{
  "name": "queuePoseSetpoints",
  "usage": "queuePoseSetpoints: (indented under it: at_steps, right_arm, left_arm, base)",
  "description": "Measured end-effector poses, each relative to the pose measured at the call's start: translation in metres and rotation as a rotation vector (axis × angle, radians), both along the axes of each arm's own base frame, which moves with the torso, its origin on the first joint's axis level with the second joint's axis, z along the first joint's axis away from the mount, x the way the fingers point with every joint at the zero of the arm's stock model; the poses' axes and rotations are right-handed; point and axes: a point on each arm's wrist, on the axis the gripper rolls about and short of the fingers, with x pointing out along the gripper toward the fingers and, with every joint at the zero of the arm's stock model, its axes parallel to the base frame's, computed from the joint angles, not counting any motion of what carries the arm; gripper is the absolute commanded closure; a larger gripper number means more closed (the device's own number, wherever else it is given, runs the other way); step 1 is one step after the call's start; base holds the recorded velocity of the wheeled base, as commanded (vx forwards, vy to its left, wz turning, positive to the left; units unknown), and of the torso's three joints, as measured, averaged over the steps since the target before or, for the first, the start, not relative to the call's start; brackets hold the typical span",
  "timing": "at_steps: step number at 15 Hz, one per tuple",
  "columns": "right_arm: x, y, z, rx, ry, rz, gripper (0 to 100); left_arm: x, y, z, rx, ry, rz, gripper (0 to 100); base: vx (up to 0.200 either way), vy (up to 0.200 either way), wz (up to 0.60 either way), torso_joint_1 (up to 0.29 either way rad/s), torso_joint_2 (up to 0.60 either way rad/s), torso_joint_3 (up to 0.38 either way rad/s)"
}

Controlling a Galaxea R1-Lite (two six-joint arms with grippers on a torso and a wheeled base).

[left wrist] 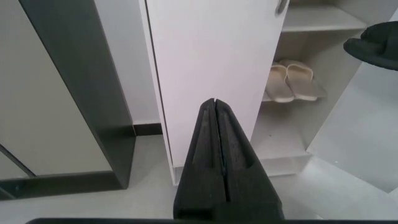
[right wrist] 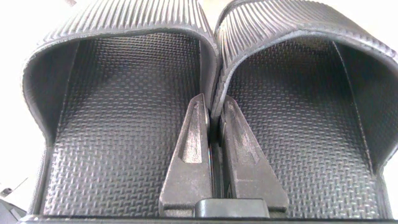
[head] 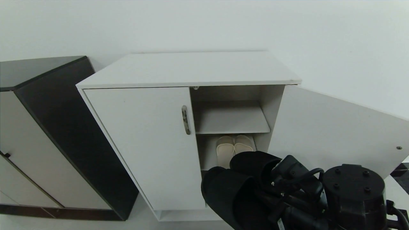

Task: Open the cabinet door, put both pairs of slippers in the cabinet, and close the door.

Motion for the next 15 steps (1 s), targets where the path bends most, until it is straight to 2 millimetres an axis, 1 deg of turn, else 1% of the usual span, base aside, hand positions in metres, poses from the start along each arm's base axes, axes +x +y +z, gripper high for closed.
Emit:
queuePoseSetpoints:
  at_steps: [5,10,12,15]
  right_arm:
    - [0.000,0.001,-0.002,-0.005,0.003,0.001,100]
    - [0.002,0.003,-0.005,-0.014,0.011,0.004,100]
    - [0.002,0.004,-0.007,-0.022,0.017,0.004,100]
    - [0.003,0.005,-0.010,-0.032,0.024,0.004,100]
  left_arm:
    - [0.000,0.000,0.000,-0.001,0.000,0.000,100]
    - [0.000,0.000,0.000,0.000,0.001,0.000,100]
    - [0.000,0.000,0.000,-0.002,0.000,0.000,100]
    - [0.000,0.000,0.000,-0.003,0.000,0.000,100]
  base:
    - [0.000,0.000,0.00,-0.111,0.45,0.351]
    - [0.000,0.000,0.00,-0.037,0.42,0.371]
    - [0.000,0.000,0.00,-0.005,0.14,0.139]
    - [0.000,0.000,0.00,0.001,0.02,0.017]
